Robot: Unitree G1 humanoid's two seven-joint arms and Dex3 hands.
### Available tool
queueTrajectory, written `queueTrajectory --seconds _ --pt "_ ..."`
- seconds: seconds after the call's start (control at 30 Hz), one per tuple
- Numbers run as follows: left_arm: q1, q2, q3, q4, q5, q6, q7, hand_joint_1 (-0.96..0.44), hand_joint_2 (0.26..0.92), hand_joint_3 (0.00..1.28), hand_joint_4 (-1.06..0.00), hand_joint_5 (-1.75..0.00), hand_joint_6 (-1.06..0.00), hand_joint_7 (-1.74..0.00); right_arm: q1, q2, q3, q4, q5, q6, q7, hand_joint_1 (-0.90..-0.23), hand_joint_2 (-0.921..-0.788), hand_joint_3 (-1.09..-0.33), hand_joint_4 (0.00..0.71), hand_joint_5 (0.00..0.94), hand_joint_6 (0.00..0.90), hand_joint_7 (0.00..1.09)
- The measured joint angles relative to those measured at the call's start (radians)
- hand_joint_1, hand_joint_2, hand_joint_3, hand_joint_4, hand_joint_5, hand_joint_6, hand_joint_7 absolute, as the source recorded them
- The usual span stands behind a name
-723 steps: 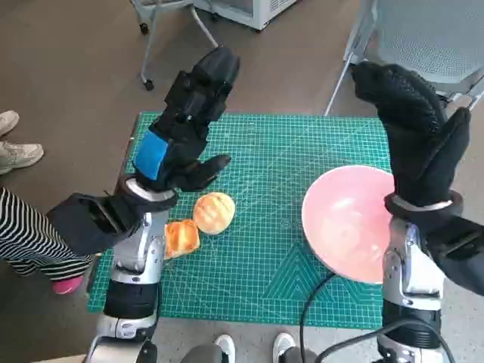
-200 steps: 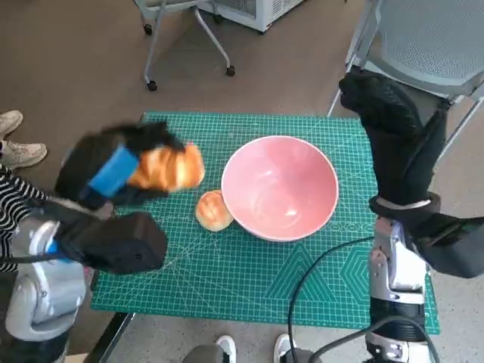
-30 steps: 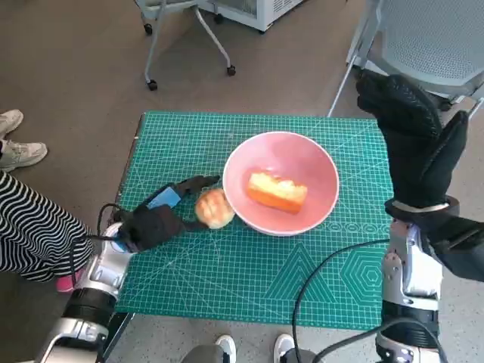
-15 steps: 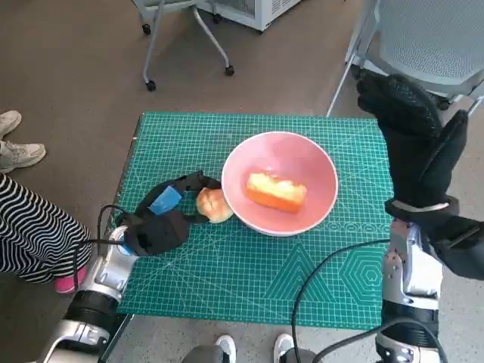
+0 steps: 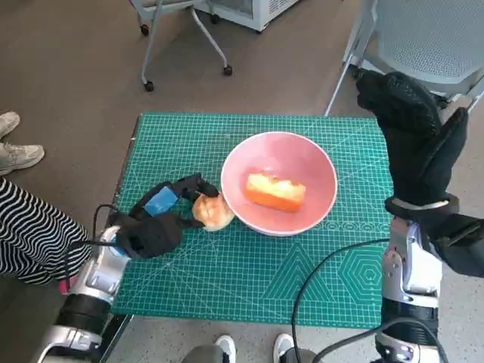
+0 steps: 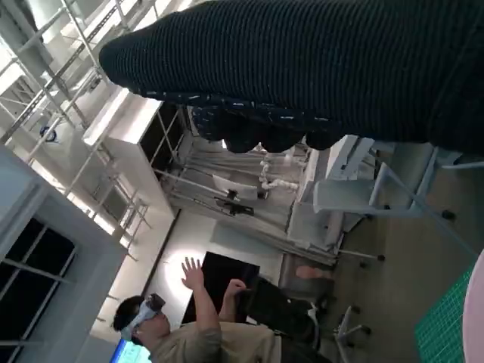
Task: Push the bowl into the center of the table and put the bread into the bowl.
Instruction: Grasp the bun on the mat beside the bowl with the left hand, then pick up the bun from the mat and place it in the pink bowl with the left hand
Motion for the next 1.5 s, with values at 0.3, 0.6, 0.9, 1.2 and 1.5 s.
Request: queueTrajectory --seconds 0.3,0.6,0.9,1.2,1.5 --pt "0.046 0.042 0.026 -0.127 0.004 0.071 -0.016 0.0 0.909 0.01 -0.82 -1.02 -0.68 -1.11 -0.001 0.002 0.001 0.001 -0.001 -0.007 0.0 -0.667 -0.921 -0.627 0.188 0.002 0.052 0.57" --pt "0.091 0.092 0.093 -0.329 0.003 0.146 -0.038 0.0 0.913 0.02 -0.8 -1.04 -0.66 -1.14 -0.003 0.003 0.001 0.006 -0.001 -0.009 0.0 -0.662 -0.921 -0.628 0.187 0.002 0.054 0.57" --pt "0.109 0.104 0.173 -0.579 -0.005 0.188 -0.042 0.0 0.882 0.01 -0.9 -0.92 -0.73 -1.08 -0.005 0.006 0.002 0.013 -0.001 -0.011 -0.001 -0.659 -0.921 -0.629 0.187 0.001 0.056 0.57" --pt "0.056 0.088 0.191 -0.69 -0.014 0.197 -0.044 0.0 0.872 0.0 -0.93 -0.88 -0.75 -1.06 -0.009 0.01 0.003 0.017 -0.001 -0.015 -0.001 -0.663 -0.921 -0.627 0.187 0.001 0.057 0.56" --pt "-0.031 0.05 0.172 -0.689 -0.008 0.179 -0.037 0.0 0.866 0.0 -0.95 -0.88 -0.76 -1.02 -0.009 0.011 0.003 0.02 -0.001 -0.018 -0.001 -0.661 -0.921 -0.624 0.187 0.001 0.057 0.56"
